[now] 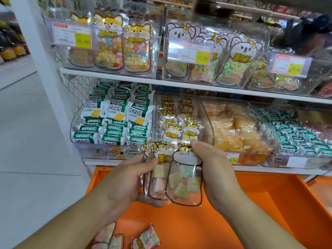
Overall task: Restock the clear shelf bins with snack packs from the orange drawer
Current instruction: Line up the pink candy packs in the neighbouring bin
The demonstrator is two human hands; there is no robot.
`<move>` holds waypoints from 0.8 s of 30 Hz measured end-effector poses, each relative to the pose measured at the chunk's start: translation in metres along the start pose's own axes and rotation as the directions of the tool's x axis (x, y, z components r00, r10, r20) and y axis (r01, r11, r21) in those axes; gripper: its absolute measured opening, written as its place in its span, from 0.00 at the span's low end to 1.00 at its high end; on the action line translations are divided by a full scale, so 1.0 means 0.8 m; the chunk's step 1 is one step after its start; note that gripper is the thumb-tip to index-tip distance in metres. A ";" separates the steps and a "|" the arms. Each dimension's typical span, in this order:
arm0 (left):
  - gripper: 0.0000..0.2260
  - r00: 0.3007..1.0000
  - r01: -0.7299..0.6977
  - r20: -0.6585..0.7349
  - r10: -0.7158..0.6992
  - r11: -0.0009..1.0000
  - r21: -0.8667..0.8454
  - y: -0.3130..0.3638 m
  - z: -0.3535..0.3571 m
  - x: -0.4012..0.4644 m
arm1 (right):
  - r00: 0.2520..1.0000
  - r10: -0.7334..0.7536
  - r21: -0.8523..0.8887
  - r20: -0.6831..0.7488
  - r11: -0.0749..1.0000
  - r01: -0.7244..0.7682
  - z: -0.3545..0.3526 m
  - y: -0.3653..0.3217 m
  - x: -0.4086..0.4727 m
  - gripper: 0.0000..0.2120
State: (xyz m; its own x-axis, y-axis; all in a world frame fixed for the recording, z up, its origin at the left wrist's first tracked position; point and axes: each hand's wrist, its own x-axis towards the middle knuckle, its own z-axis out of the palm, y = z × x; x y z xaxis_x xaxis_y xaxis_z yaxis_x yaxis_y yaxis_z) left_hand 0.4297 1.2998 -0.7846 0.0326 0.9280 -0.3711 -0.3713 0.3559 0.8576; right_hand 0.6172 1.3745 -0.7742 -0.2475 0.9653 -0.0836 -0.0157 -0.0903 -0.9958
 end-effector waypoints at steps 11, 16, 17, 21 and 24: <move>0.10 0.966 -0.132 -0.178 0.186 0.952 0.276 -0.021 0.021 -0.006 | 0.961 -0.241 -0.465 -0.134 0.872 0.154 0.006 -0.009 0.002 0.21; 0.09 0.979 -0.065 -0.178 0.098 0.981 0.185 -0.021 0.021 -0.006 | 0.988 0.146 -0.060 -0.047 0.987 -0.148 0.009 -0.003 -0.006 0.20; 0.09 0.981 -0.055 -0.177 0.084 0.986 0.160 -0.019 0.022 -0.006 | 0.980 0.197 -0.029 -0.014 0.980 -0.198 0.011 -0.008 0.003 0.21; 0.08 0.983 -0.057 -0.165 0.083 0.986 0.154 -0.018 0.026 -0.009 | 0.995 0.068 -0.106 0.078 0.993 -0.059 0.000 -0.014 -0.011 0.17; 0.10 0.986 -0.075 -0.134 0.096 0.985 0.155 -0.016 0.032 -0.014 | 0.998 -0.046 -0.215 0.046 0.975 0.055 0.028 -0.012 -0.012 0.22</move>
State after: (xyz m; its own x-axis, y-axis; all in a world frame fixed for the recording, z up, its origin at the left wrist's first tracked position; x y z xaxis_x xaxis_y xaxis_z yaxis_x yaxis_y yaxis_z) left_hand 0.4577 1.2876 -0.7824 -0.1283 0.9348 -0.3312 -0.2240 0.2980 0.9279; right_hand 0.5977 1.3607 -0.7630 -0.2913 0.9560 -0.0358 0.1789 0.0177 -0.9837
